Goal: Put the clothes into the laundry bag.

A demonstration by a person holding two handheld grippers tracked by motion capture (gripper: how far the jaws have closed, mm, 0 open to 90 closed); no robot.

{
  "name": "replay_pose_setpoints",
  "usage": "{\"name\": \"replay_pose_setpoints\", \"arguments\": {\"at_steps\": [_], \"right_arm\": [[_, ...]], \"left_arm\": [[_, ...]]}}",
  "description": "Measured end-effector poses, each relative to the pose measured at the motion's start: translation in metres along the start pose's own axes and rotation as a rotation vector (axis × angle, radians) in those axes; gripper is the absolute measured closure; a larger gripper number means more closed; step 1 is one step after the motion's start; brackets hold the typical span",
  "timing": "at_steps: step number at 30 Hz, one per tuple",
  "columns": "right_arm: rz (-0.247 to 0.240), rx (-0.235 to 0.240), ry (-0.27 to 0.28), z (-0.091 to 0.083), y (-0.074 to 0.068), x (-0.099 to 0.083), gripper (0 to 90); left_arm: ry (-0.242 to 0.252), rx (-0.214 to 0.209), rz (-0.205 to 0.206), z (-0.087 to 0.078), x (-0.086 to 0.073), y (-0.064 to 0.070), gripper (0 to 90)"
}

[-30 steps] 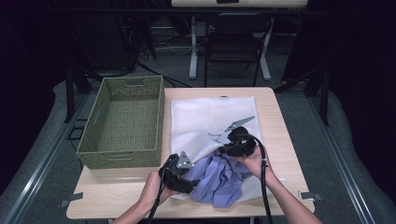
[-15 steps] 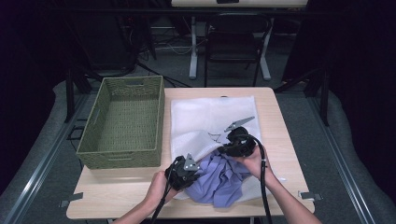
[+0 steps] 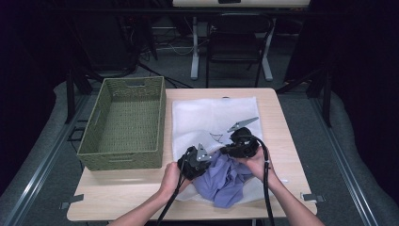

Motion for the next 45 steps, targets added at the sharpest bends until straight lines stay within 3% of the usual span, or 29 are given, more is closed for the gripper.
{"name": "replay_pose_setpoints", "arguments": {"at_steps": [8, 17, 25, 31, 35, 39, 42, 45], "right_arm": [[-0.001, 0.004, -0.015, 0.004, 0.001, -0.004, 85.6], [-0.007, 0.000, -0.018, 0.004, 0.001, -0.005, 85.6], [-0.006, 0.000, -0.017, 0.002, 0.002, -0.005, 85.6], [-0.003, -0.002, -0.016, 0.001, 0.003, -0.005, 85.6], [0.001, 0.000, -0.014, 0.001, 0.003, -0.005, 85.6], [0.002, 0.000, -0.016, 0.001, 0.004, -0.005, 85.6], [0.004, 0.001, -0.014, 0.000, 0.004, -0.005, 85.6], [0.022, 0.010, -0.009, 0.001, 0.005, -0.004, 85.6]], "left_arm": [[0.001, -0.048, 0.008, -0.018, -0.005, 0.002, 65.9], [-0.021, -0.061, 0.009, -0.032, -0.007, 0.010, 41.5], [-0.030, -0.077, 0.017, -0.033, -0.007, 0.020, 32.4], [-0.048, -0.086, 0.028, -0.028, -0.010, 0.027, 32.2], [-0.039, -0.078, 0.029, -0.029, -0.009, 0.029, 30.8], [-0.034, -0.057, 0.020, -0.029, -0.010, 0.029, 23.8], [-0.037, -0.067, 0.004, -0.026, -0.010, 0.032, 19.6], [-0.051, -0.070, 0.021, -0.021, -0.011, 0.035, 19.8]]}}
Point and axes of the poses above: each handheld gripper's, and its own axes: z roughly forward along the jaws, x roughly out of its top, y roughly to its right, the point moved 10 cm from there along z, roughly forward along the jaws, and after that the axes turned 3 degrees about -z, right-handed, at the moved point
